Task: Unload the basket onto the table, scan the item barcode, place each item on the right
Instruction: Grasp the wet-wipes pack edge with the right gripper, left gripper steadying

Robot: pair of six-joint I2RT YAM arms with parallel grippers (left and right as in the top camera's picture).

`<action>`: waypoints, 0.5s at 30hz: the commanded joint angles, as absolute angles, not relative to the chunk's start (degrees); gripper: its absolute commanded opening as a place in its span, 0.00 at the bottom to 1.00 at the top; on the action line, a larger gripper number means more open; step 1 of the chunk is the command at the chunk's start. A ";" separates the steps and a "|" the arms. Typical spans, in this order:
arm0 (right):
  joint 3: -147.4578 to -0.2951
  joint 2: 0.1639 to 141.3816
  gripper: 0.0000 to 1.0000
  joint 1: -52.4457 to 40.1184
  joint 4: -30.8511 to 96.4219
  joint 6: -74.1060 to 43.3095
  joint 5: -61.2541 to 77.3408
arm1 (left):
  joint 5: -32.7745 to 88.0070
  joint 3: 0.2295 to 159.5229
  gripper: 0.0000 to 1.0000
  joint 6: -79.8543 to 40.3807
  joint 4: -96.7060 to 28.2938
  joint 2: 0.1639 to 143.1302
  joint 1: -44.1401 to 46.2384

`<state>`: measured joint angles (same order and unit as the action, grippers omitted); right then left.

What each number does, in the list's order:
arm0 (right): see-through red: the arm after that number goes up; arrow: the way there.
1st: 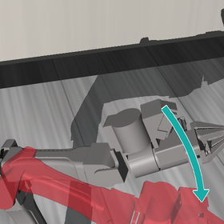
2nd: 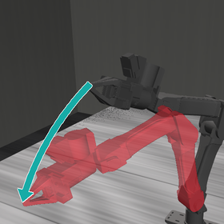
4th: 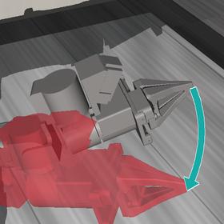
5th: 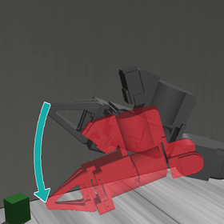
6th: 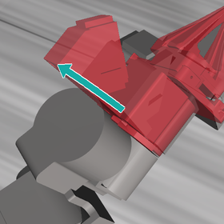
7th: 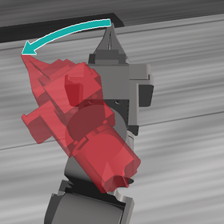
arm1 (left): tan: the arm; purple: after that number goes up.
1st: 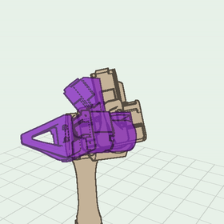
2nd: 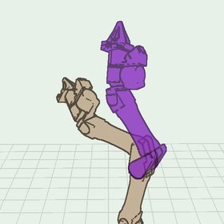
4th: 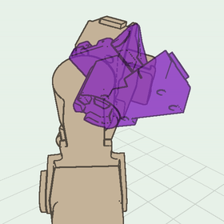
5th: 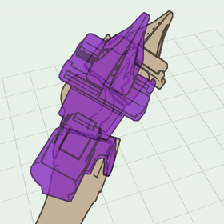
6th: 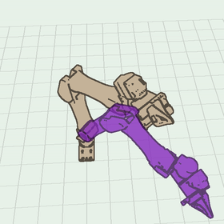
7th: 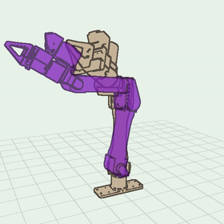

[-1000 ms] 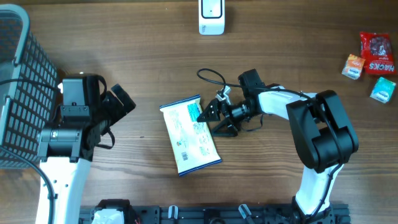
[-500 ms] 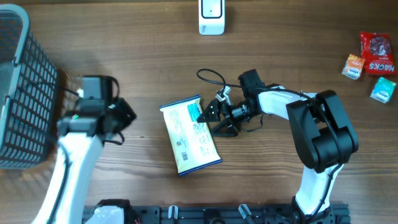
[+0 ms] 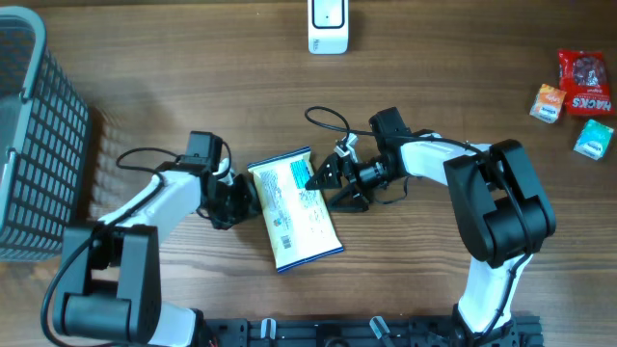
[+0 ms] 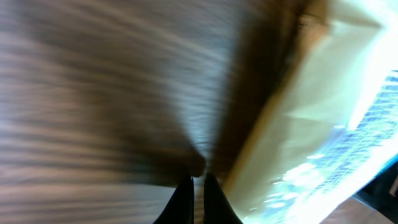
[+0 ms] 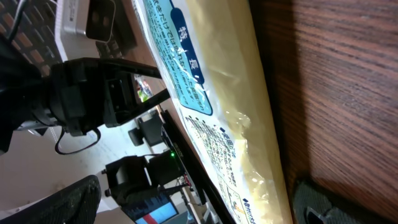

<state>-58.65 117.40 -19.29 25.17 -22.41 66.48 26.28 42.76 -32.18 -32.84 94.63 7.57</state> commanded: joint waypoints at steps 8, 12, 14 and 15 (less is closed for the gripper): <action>-57.08 120.90 1.00 -19.84 25.65 -21.50 52.31 | 24.34 41.98 0.04 -41.12 -27.97 98.30 10.76; -57.04 120.90 1.00 -21.41 24.60 -24.56 52.34 | 23.97 41.98 0.04 -43.24 -26.52 98.30 10.76; -57.04 120.90 1.00 -22.24 24.36 -25.82 52.12 | 23.24 41.93 0.04 -44.53 -26.52 98.30 10.76; -57.04 120.92 1.00 -22.81 24.18 -26.13 52.10 | 22.41 41.87 0.04 -45.80 -26.57 98.30 10.76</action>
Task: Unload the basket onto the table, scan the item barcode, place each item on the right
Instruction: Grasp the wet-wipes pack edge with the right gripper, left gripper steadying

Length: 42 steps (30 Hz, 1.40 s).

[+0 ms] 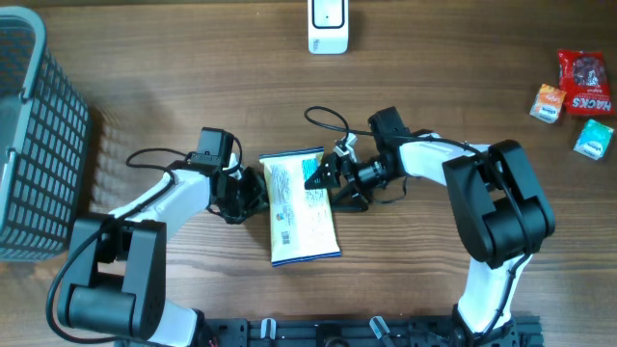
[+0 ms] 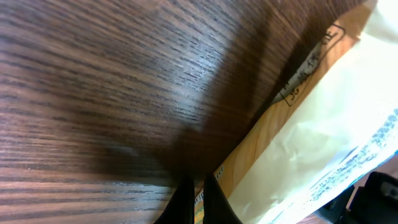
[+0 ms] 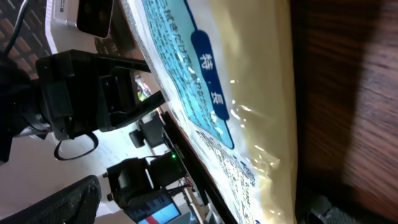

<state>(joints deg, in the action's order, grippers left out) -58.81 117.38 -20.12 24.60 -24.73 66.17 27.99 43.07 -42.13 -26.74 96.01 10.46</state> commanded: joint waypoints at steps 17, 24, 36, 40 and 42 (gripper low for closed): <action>-56.71 120.92 0.73 -25.23 16.71 -29.80 54.06 | 8.62 37.39 0.04 -56.01 -26.13 98.30 10.76; -56.71 120.92 0.22 -25.23 16.45 -29.98 54.02 | 8.69 37.39 0.04 -55.94 -26.61 98.30 10.76; -56.77 118.10 0.04 -24.23 16.78 -27.92 54.02 | 4.62 41.23 0.04 -49.89 -36.82 91.48 10.70; -56.77 111.13 0.04 -21.58 16.88 -27.40 54.06 | -3.97 46.30 0.04 -49.89 -46.00 82.26 10.70; -56.77 107.85 0.04 -20.12 16.88 -28.62 54.06 | -6.57 47.13 0.06 -49.89 -47.18 76.69 10.70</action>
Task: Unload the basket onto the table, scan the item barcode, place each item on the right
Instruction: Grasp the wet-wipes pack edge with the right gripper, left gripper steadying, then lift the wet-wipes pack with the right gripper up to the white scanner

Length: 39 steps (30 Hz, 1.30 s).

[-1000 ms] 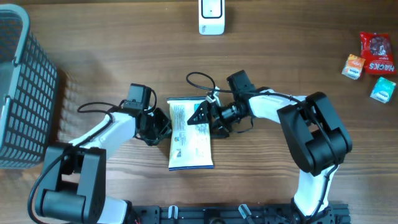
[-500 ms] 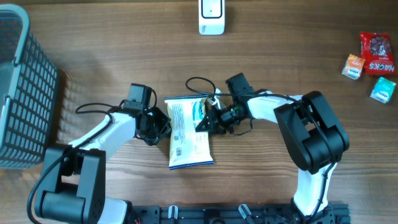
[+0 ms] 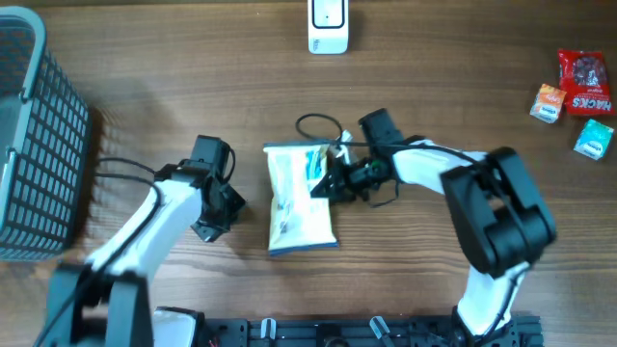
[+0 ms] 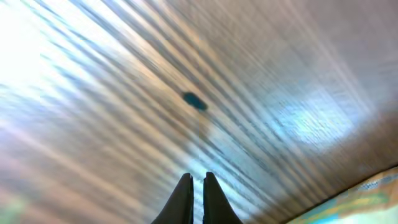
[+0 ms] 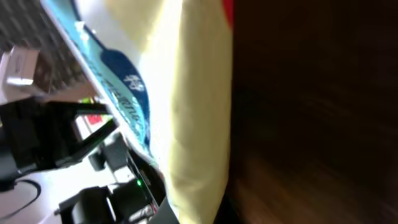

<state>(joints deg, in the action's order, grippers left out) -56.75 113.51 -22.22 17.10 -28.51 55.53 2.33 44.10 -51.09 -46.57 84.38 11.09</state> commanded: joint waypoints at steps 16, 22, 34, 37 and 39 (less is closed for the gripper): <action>-56.77 102.37 0.04 -12.51 11.51 -34.76 65.06 | -9.06 47.11 1.00 -49.91 -47.24 68.36 10.72; -56.77 102.37 0.04 -12.51 2.50 -43.27 70.57 | -9.06 47.11 1.00 -49.91 -47.22 68.36 10.72; -56.77 102.32 0.04 -11.27 -55.11 -87.46 72.38 | -9.06 47.11 1.00 -49.91 -47.22 68.36 10.72; -56.77 102.32 0.04 -10.41 -52.64 -87.00 69.10 | -9.06 47.11 1.00 -49.91 -47.22 68.36 10.72; -56.77 102.32 0.04 -10.17 -49.67 -86.87 67.55 | -9.06 47.11 1.00 -49.91 -47.22 68.36 10.72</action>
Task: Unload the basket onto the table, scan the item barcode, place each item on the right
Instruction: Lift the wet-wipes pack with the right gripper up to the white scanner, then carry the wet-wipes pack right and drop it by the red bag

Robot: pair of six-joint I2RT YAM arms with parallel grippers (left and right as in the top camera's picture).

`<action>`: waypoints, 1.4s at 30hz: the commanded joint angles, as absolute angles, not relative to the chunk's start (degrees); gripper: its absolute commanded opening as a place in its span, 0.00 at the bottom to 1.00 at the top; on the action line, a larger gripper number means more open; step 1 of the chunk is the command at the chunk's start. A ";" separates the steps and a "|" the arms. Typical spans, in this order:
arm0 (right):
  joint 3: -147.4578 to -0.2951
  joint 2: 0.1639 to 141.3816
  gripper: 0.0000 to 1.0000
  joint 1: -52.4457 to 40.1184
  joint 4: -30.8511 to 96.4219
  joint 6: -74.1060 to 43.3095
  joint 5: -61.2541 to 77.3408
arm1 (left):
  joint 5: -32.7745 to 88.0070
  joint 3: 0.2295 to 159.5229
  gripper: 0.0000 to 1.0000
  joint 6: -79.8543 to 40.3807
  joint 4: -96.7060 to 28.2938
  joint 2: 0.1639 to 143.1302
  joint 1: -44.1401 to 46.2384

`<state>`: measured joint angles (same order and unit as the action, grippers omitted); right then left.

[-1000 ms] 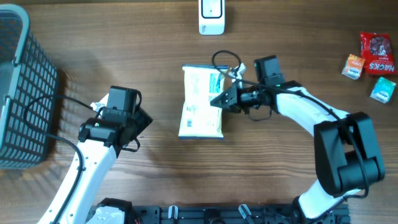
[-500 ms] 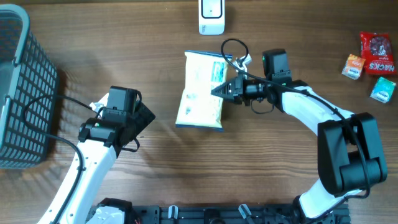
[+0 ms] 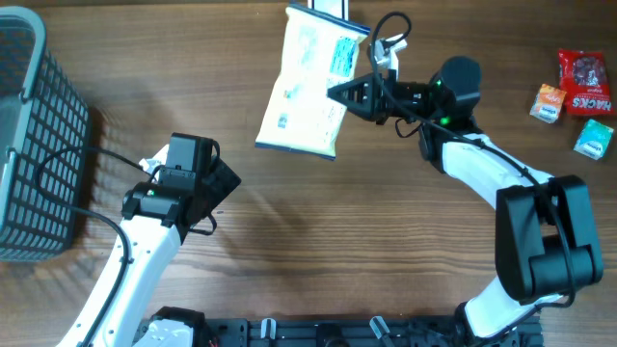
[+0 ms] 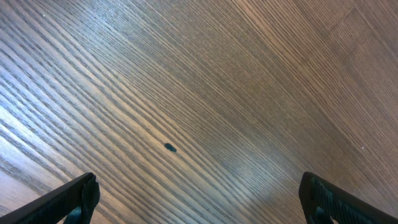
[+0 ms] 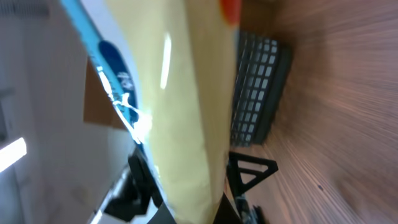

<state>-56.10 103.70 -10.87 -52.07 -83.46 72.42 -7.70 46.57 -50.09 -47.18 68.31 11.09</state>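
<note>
The item is a pale yellow packet with blue print (image 3: 307, 82). It hangs in the air at the back middle of the table, printed face up in the overhead view. My right gripper (image 3: 337, 93) is shut on its right edge. In the right wrist view the packet (image 5: 180, 124) fills the middle and hides most of the gripper (image 5: 186, 214). Only a white sliver of the scanner (image 3: 328, 8) shows behind the packet's top edge. My left gripper (image 3: 207, 183) is over bare wood at the left. It stands wide open (image 4: 199, 205) with nothing between its fingers (image 4: 74, 199).
A grey mesh basket (image 3: 34, 135) stands at the left edge and also shows behind the packet as the basket (image 5: 261, 93). Several small snack packets (image 3: 583, 82) lie at the far right. A small dark speck (image 4: 169, 147) marks the wood under the left gripper.
The packet lay on the table's middle with my right gripper at its right edge; now it is held up at the back by the scanner. The left gripper has opened and drawn back left.
At first the packet lay askew between both grippers, the left one shut against its left edge. Then it lay straighter. Later the left arm was away from it and the right gripper held its edge. Now the right gripper holds it raised at the back.
</note>
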 commanded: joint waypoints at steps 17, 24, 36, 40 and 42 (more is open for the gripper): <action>-60.07 98.37 0.05 -9.67 -18.48 -47.27 44.18 | -9.06 47.11 1.00 -49.91 -47.22 68.36 10.72; -68.36 89.65 0.05 -11.38 14.41 -22.02 6.81 | -9.06 47.11 1.00 -49.91 -47.22 68.36 10.72; -69.30 92.40 0.05 -19.46 7.55 -0.80 -28.69 | -9.06 47.11 1.00 -49.91 -47.22 68.36 10.72; -69.30 100.47 0.04 -21.37 -8.47 13.91 -28.71 | -9.08 47.11 1.00 -49.91 -47.22 68.36 10.72; -69.30 104.99 0.05 -22.68 -18.48 25.12 -28.77 | -9.06 47.11 1.00 -49.91 -47.22 68.36 10.72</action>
